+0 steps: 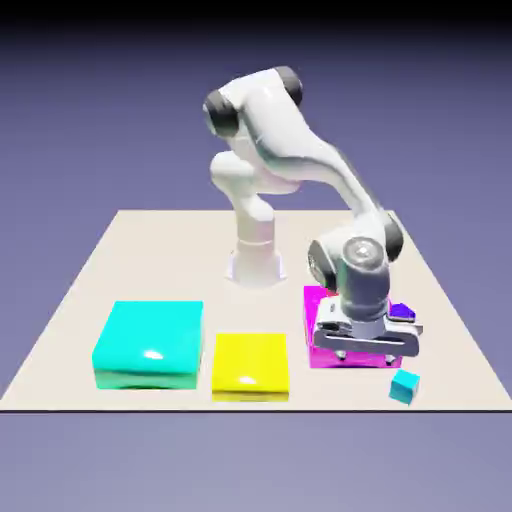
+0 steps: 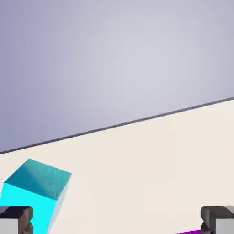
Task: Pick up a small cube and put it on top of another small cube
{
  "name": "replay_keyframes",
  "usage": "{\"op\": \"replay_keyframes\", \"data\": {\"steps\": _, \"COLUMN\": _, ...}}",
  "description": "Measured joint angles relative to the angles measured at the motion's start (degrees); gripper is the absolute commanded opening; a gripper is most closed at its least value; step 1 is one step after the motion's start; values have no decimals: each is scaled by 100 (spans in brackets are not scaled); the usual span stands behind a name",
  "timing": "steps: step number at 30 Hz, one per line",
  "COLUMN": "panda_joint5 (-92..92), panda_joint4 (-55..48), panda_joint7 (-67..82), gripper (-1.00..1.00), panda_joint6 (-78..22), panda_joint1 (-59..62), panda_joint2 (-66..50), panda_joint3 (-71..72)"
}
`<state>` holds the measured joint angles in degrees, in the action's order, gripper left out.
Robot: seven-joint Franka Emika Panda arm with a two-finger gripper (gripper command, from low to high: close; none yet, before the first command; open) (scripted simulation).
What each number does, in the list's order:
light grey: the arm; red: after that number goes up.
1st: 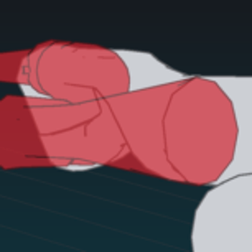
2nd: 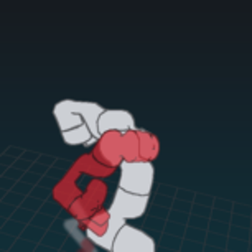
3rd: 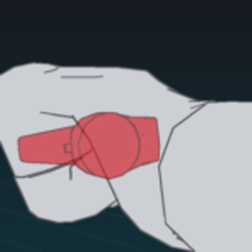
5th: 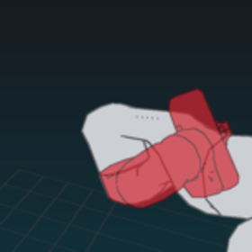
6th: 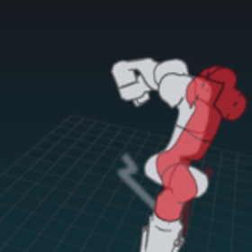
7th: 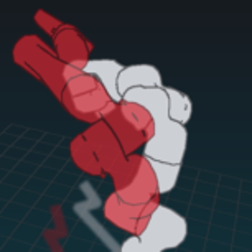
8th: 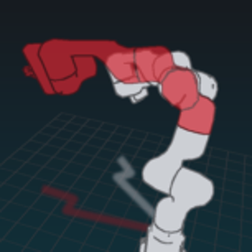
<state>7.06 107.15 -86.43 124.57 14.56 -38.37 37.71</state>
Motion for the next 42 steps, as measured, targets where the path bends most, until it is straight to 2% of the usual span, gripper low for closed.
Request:
{"op": "replay_keyframes", "data": {"steps": 16, "panda_joint5": 321, "panda_joint4": -2453, "panda_joint7": -2003, "gripper": 0, "panda_joint6": -2251, "panda_joint1": 694, "panda_joint2": -3235, "panda_joint3": 1717}}
{"op": "replay_keyframes", "data": {"steps": 20, "panda_joint5": 466, "panda_joint4": -1974, "panda_joint7": -1984, "gripper": 0, "panda_joint6": -1506, "panda_joint1": 582, "panda_joint2": -3514, "panda_joint3": 1537}}
{"op": "replay_keyframes", "data": {"steps": 21, "panda_joint5": 468, "panda_joint4": -1968, "panda_joint7": -1984, "gripper": -100, "panda_joint6": -1495, "panda_joint1": 581, "panda_joint2": -3517, "panda_joint3": 1534}}
{"op": "replay_keyframes", "data": {"steps": 23, "panda_joint5": 465, "panda_joint4": -1967, "panda_joint7": -1983, "gripper": -100, "panda_joint6": -1493, "panda_joint1": 581, "panda_joint2": -3518, "panda_joint3": 1534}}
{"op": "replay_keyframes", "data": {"steps": 26, "panda_joint5": 316, "panda_joint4": -2446, "panda_joint7": -2001, "gripper": -100, "panda_joint6": -2236, "panda_joint1": 693, "panda_joint2": -3239, "panda_joint3": 1715}}
{"op": "replay_keyframes", "data": {"steps": 27, "panda_joint5": 149, "panda_joint4": -2394, "panda_joint7": -1872, "gripper": -100, "panda_joint6": -2107, "panda_joint1": 553, "panda_joint2": -3114, "panda_joint3": 1579}}
{"op": "replay_keyframes", "data": {"steps": 42, "panda_joint5": -1454, "panda_joint4": -107, "panda_joint7": 618, "gripper": -100, "panda_joint6": -2463, "panda_joint1": 339, "panda_joint2": 1, "panda_joint3": 1527}}
